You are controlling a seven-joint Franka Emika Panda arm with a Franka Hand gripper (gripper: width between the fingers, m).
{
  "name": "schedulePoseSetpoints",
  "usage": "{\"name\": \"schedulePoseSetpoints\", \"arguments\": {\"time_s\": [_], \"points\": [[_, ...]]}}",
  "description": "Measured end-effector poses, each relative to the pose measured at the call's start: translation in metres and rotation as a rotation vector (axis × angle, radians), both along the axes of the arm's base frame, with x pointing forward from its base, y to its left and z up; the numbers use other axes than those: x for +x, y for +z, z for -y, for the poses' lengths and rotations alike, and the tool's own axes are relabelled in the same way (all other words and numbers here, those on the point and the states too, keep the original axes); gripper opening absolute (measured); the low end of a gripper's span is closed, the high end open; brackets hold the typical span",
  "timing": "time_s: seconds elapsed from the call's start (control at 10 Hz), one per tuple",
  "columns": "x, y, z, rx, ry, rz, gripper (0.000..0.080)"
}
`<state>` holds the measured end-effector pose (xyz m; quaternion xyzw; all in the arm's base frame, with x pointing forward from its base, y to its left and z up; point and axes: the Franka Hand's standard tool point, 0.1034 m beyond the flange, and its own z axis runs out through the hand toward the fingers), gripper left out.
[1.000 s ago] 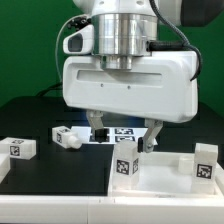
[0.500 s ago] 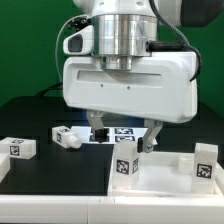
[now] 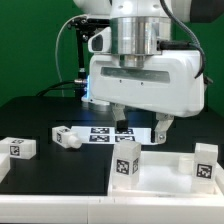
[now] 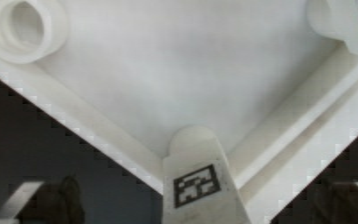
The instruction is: Assemble square table
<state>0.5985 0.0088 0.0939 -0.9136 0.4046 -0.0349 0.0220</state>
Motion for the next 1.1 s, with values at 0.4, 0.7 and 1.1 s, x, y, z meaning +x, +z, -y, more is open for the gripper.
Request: {"name": "schedulePoseSetpoints", "arguments": {"time_s": [0.4, 0.7, 1.1], "points": [[-0.013, -0.006, -0.002, 0.001, -0.004, -0.005, 0.0649], [-0.05, -0.023, -0.021, 0.021, -0.313, -0.053, 0.0649], [-0.051, -0.025, -0.024, 0.051, -0.544, -0.059, 0.0649]]}}
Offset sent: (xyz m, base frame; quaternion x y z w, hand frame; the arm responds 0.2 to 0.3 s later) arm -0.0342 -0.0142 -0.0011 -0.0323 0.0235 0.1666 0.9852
